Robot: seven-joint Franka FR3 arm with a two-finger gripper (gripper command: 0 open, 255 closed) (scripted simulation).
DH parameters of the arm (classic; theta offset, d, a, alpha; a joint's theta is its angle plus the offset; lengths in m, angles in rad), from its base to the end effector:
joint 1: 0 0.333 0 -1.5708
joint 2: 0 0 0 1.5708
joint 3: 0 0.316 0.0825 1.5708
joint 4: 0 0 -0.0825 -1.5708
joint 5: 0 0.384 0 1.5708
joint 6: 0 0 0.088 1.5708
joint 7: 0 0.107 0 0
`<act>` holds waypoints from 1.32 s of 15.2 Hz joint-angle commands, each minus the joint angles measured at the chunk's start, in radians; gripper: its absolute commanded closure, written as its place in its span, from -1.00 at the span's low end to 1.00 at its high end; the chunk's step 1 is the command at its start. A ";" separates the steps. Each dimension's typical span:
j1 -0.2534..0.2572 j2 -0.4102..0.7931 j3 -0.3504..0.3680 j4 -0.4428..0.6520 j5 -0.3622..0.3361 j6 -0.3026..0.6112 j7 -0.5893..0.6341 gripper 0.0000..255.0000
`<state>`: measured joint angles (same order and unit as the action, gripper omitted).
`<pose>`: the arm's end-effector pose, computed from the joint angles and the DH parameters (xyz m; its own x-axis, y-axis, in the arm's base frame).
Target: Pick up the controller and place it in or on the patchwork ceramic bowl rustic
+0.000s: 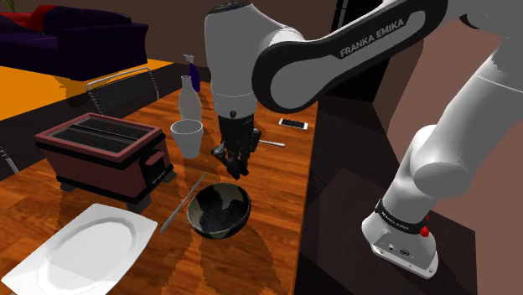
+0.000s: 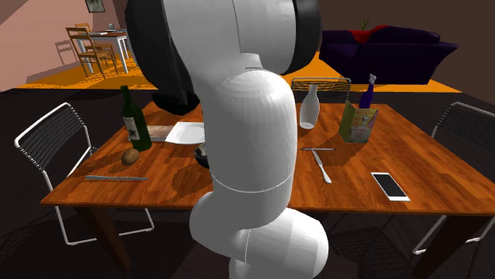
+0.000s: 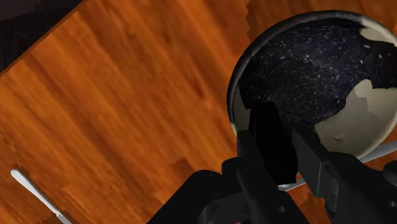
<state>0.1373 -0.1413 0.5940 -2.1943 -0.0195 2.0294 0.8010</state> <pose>0.3720 0.3396 0.4312 0.9972 -0.0653 0.0353 -0.0686 -0.9925 0.1012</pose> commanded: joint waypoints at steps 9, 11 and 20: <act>0.027 0.159 0.057 0.054 -0.098 0.067 0.145 1.00; 0.028 0.175 0.057 0.041 -0.111 0.092 0.156 1.00; 0.032 0.223 0.054 0.008 -0.152 0.159 0.190 1.00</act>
<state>0.1693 0.0808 0.6482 -2.1857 -0.1710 2.1876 0.9903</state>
